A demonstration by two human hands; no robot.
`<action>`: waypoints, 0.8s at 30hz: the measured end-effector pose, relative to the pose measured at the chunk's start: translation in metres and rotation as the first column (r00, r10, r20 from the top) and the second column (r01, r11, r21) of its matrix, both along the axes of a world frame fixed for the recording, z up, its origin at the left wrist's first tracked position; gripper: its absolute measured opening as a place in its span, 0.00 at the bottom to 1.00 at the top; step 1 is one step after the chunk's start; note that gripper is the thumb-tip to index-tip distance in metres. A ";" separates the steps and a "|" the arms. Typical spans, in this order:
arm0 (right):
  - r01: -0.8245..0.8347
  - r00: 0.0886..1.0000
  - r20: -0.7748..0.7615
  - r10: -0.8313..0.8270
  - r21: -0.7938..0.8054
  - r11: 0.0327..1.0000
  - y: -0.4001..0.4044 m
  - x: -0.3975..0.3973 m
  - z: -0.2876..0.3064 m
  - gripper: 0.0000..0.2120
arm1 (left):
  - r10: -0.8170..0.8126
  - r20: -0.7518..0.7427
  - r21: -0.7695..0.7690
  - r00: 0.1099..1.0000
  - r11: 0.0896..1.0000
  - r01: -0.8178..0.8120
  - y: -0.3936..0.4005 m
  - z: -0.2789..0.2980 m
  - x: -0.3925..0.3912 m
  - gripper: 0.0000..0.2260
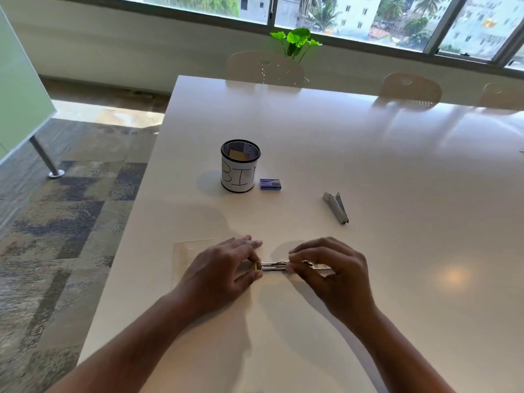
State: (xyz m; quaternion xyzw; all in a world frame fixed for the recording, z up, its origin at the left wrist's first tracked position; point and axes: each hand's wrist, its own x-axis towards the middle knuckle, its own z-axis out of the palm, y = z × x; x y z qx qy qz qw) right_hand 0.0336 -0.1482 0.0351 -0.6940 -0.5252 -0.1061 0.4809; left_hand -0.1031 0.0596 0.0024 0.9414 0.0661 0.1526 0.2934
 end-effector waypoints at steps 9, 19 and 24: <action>0.124 0.971 0.232 -0.063 -0.254 0.959 0.016 0.010 -0.019 0.03 | -0.004 -0.011 -0.017 1.000 1.000 0.004 0.001 0.001 0.000 0.07; 0.031 0.999 -0.015 -0.037 -0.265 0.964 0.016 0.012 -0.014 0.09 | 0.009 -0.019 -0.028 1.000 1.000 -0.009 0.002 0.001 0.000 0.07; 0.024 0.999 -0.034 -0.035 -0.290 0.957 0.016 0.012 -0.012 0.11 | 0.001 -0.029 -0.029 1.000 1.000 -0.002 0.002 0.003 0.000 0.07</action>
